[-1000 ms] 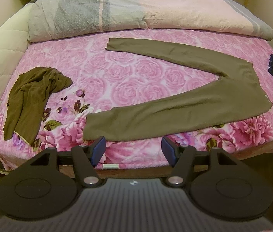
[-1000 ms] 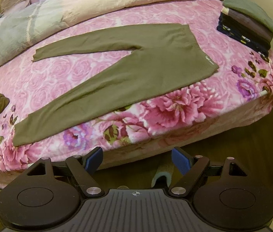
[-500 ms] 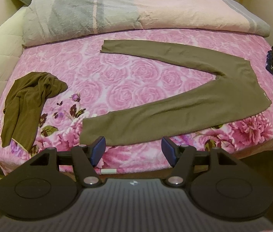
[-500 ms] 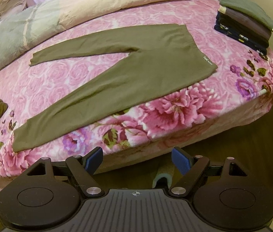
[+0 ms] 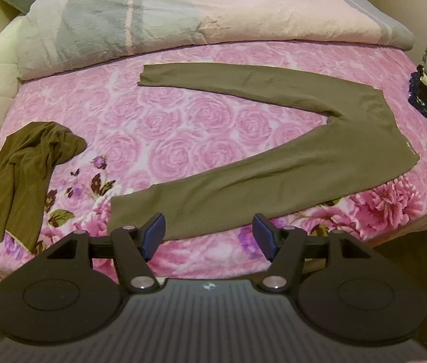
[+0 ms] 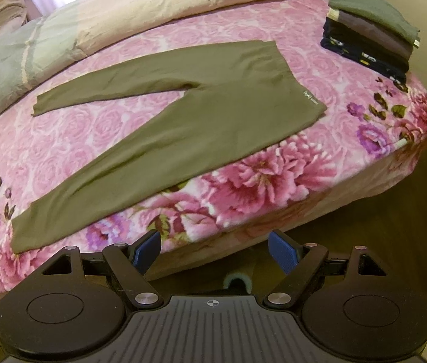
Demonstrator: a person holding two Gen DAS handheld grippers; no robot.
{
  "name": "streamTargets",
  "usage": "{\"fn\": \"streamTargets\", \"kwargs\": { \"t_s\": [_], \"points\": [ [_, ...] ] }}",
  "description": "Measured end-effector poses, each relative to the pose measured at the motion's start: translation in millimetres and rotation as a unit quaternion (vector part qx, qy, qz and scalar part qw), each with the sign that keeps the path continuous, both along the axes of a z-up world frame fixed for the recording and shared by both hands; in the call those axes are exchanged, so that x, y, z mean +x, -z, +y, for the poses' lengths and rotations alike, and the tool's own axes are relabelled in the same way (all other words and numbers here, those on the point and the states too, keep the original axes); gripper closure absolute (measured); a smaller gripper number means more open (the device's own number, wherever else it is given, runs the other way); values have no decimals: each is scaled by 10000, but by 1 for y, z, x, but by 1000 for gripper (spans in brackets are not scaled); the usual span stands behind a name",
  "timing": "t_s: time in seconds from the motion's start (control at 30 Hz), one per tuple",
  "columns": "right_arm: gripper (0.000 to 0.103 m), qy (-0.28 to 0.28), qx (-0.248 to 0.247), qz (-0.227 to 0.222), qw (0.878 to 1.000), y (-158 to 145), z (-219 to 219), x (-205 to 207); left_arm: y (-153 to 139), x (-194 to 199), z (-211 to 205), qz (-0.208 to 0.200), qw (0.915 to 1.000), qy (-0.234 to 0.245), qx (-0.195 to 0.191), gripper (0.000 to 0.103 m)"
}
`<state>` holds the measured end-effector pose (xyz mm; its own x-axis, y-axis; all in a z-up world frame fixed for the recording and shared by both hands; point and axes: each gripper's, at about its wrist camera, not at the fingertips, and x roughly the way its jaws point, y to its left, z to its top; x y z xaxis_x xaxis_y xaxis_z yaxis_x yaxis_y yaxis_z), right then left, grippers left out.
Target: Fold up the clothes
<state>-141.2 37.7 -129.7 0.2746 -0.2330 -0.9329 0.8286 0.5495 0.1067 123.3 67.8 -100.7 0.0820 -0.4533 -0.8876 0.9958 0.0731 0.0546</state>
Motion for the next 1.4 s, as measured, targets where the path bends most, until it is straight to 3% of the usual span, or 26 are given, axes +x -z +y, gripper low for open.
{"fn": "streamTargets", "kwargs": {
  "t_s": [0.3, 0.8, 1.1, 1.33, 1.4],
  "points": [
    [22, -131, 73, 66, 9999, 9, -48, 16, 11, -28, -47, -51, 9999, -88, 132, 43],
    [22, -1100, 295, 78, 9935, 26, -172, 89, 17, -86, -144, -146, 9965, -716, 399, 42],
    [22, -1496, 434, 159, 9877, 47, -227, 108, 31, -113, -175, -178, 9921, -1100, 577, 42],
    [22, -1544, 503, 130, 9866, 66, -252, 103, 41, -107, -172, -32, 9958, -845, 348, 42],
    [22, -1616, 503, 80, 9855, 74, -253, 102, 49, -101, -166, 52, 9958, -855, 312, 48]
  ]
}}
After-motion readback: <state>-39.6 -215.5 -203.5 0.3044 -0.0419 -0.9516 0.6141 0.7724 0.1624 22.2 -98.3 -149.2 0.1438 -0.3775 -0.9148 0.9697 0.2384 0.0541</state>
